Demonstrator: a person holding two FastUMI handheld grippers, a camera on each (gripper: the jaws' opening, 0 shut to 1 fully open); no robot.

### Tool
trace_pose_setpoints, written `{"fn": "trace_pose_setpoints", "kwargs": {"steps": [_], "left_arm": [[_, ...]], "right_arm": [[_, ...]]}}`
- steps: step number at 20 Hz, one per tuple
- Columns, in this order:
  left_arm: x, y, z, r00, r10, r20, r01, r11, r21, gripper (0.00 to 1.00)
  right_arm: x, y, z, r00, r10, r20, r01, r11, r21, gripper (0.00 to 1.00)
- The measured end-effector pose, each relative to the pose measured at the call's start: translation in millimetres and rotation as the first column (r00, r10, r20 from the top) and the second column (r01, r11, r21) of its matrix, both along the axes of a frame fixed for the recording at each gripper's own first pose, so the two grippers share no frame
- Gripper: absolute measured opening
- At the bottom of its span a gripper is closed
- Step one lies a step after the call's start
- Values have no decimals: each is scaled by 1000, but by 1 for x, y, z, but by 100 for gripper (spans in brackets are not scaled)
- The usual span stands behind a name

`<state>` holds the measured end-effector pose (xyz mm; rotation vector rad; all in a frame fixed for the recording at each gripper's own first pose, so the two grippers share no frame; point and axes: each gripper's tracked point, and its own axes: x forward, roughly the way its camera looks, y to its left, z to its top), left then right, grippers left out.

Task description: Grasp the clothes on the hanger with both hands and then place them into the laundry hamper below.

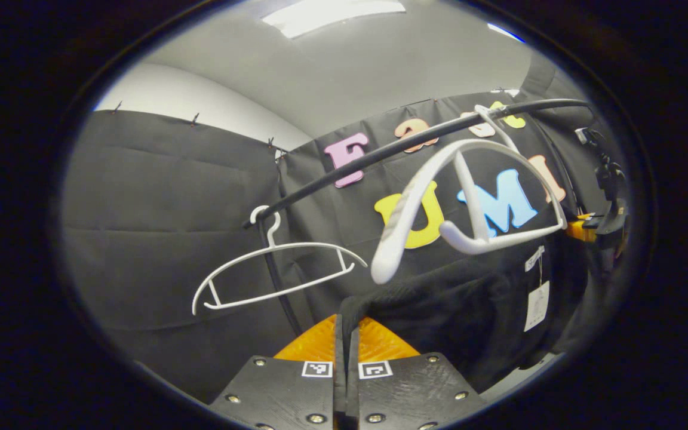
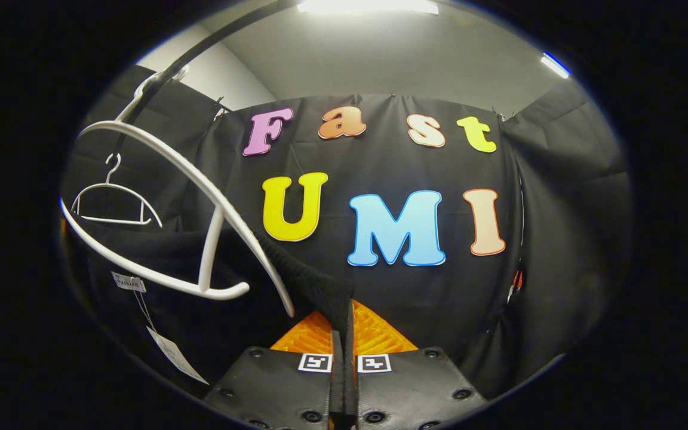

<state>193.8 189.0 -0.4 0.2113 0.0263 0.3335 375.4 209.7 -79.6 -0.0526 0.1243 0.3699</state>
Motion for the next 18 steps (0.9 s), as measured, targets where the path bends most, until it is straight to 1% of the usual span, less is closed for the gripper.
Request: {"fn": "trace_pose_setpoints", "kwargs": {"steps": [1, 3, 5, 6, 8, 11, 12, 15, 18], "left_arm": [[2, -1, -5, 1000, -6, -5, 6, 1000, -7, 2], [8, -6, -13, 1000, -19, -15, 19, 1000, -17, 1], [9, -10, -22, 999, -42, -30, 41, 999, -28, 2], [4, -10, -27, 998, -51, -35, 50, 998, -31, 1], [-9, -15, -34, 997, -64, -42, 63, 998, -25, 2], [-20, -24, -42, 993, -102, -55, 100, 994, -40, 1], [-21, -30, -47, 991, -116, -61, 113, 992, -48, 3], [-31, -47, -56, 985, -159, -73, 154, 985, -75, 2], [-30, -63, -70, 974, -212, -82, 203, 974, -99, 3]], "right_arm": [[-3, -3, -8, 1000, -7, -20, 7, 1000, 0, 1], [-11, -13, -23, 998, -28, -58, 27, 1000, -6, 1], [-25, -16, -36, 996, -25, -90, 24, 1000, -14, 0], [-32, -18, -40, 995, -27, -96, 24, 999, -29, 2], [-47, -24, -44, 995, -32, -92, 27, 998, -57, 1], [-72, -30, -49, 994, -34, -100, 27, 997, -72, 1], [-82, -33, -50, 994, -37, -107, 29, 997, -74, 0], [-112, -32, -52, 992, -28, -124, 19, 997, -75, 1], [-143, -25, -56, 991, -8, -134, -4, 996, -89, 1]]}}
